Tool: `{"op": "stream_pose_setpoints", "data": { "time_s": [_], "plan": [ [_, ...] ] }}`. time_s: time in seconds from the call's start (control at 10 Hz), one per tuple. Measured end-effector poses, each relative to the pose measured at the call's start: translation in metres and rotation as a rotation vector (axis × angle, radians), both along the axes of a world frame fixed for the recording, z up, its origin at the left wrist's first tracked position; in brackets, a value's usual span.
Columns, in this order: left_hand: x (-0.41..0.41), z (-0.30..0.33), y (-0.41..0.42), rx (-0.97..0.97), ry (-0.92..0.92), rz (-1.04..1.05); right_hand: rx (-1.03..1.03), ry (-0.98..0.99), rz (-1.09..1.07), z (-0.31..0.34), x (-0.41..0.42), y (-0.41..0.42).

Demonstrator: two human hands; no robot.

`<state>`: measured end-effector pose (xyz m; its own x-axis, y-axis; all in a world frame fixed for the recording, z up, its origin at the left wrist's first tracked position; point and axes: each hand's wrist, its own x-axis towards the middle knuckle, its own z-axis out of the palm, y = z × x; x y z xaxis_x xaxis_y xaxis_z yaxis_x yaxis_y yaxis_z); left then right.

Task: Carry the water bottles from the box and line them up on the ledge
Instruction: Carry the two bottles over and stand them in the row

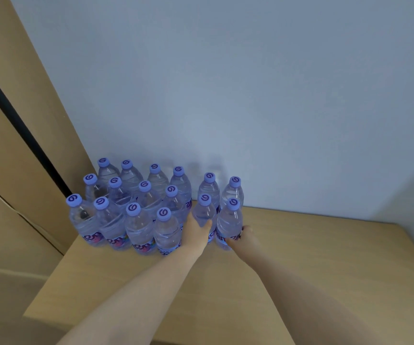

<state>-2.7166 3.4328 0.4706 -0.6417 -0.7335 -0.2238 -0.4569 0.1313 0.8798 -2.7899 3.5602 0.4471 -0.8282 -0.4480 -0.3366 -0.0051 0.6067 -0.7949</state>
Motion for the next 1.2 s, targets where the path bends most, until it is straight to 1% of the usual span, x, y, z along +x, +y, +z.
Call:
{"op": "stream_pose_setpoints", "data": {
  "time_s": [0.1, 0.2, 0.3, 0.4, 0.5, 0.6, 0.7, 0.8, 0.9, 1.0, 1.1, 1.2],
  "plan": [
    [0.01, -0.007, 0.006, -0.011, -0.088, -0.02, 0.092, -0.03, 0.082, -0.003, 0.004, 0.0],
    [0.026, -0.014, 0.011, -0.061, -0.208, -0.063, 0.322, -0.097, 0.306, 0.001, 0.017, -0.003],
    [0.051, -0.02, 0.011, -0.088, -0.389, -0.115, 0.411, -0.188, 0.437, 0.006, 0.033, -0.011],
    [0.085, -0.025, 0.006, -0.075, -0.528, -0.105, 0.385, -0.216, 0.557, 0.009, 0.054, -0.026],
    [0.127, -0.029, -0.005, -0.06, -0.616, -0.034, 0.423, -0.271, 0.736, 0.014, 0.08, -0.048],
    [0.17, -0.03, -0.024, -0.048, -0.668, 0.091, 0.442, -0.171, 0.93, 0.022, 0.11, -0.078],
    [0.225, -0.035, -0.058, -0.002, -0.704, 0.193, 0.395, -0.01, 1.068, 0.033, 0.146, -0.11],
    [0.278, -0.035, -0.086, 0.018, -0.662, 0.245, 0.393, 0.1, 1.181, 0.041, 0.187, -0.143],
    [0.331, -0.021, -0.109, 0.019, -0.645, 0.287, 0.351, 0.157, 1.224, 0.041, 0.233, -0.181],
    [0.386, -0.022, -0.14, 0.016, -0.679, 0.342, 0.367, 0.206, 1.241, 0.038, 0.282, -0.224],
    [0.443, -0.018, -0.17, 0.041, -0.668, 0.392, 0.361, 0.17, 1.341, 0.04, 0.329, -0.27],
    [0.501, -0.013, -0.193, 0.013, -0.686, 0.452, 0.36, 0.195, 1.433, 0.049, 0.381, -0.307]
  ]
}}
